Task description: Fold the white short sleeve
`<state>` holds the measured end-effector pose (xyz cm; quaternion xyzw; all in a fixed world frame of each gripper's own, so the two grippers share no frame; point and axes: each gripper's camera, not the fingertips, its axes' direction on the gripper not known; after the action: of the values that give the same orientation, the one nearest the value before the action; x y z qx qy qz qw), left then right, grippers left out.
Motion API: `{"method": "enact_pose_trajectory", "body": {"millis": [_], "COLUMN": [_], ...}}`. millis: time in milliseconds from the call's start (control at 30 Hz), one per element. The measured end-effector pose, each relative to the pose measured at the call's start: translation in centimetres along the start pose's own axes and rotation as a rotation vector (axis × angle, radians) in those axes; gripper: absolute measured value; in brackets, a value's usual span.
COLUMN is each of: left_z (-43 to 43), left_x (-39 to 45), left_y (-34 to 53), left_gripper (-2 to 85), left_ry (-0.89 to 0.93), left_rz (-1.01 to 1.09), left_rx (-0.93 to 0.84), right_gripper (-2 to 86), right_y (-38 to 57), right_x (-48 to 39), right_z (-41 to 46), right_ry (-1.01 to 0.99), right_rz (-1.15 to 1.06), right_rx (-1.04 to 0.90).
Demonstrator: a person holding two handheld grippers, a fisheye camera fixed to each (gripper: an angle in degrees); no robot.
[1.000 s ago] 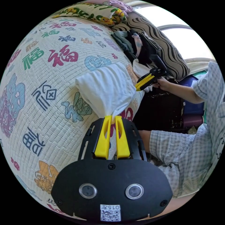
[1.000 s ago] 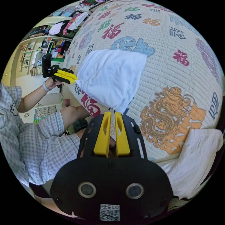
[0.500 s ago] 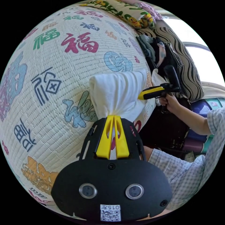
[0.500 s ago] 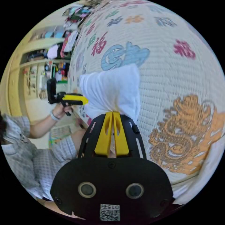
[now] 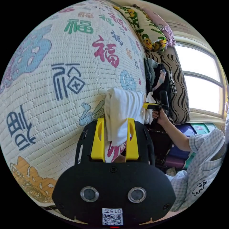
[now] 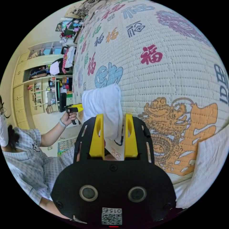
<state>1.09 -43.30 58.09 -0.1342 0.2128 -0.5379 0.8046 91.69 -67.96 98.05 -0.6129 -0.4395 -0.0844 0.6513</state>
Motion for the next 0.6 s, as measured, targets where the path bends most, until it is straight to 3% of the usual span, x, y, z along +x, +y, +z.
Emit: {"method": "enact_pose_trajectory", "body": {"millis": [233,400,600], "left_z": [0.5,0.4,-7.6], "left_x": [-1.4,1.1,8.4], "left_y": [0.2,-0.4,2.8], "left_gripper": [11.0,6.5,5.6], "left_ry": [0.277,0.252,0.293], "left_rz": [0.018,0.048,0.084], "left_rx": [-0.061,-0.145,-0.095], "right_gripper": [7.6,4.2,1.9], "right_y": [2.9,4.2,12.4], "right_x": [7.2,8.6,5.4], "right_z": [3.6,5.0,1.3], "right_ry": [-0.329,-0.3,-0.334], "right_rz": [0.023,0.032,0.021], "right_rx": [-0.065,-0.082,0.14]}}
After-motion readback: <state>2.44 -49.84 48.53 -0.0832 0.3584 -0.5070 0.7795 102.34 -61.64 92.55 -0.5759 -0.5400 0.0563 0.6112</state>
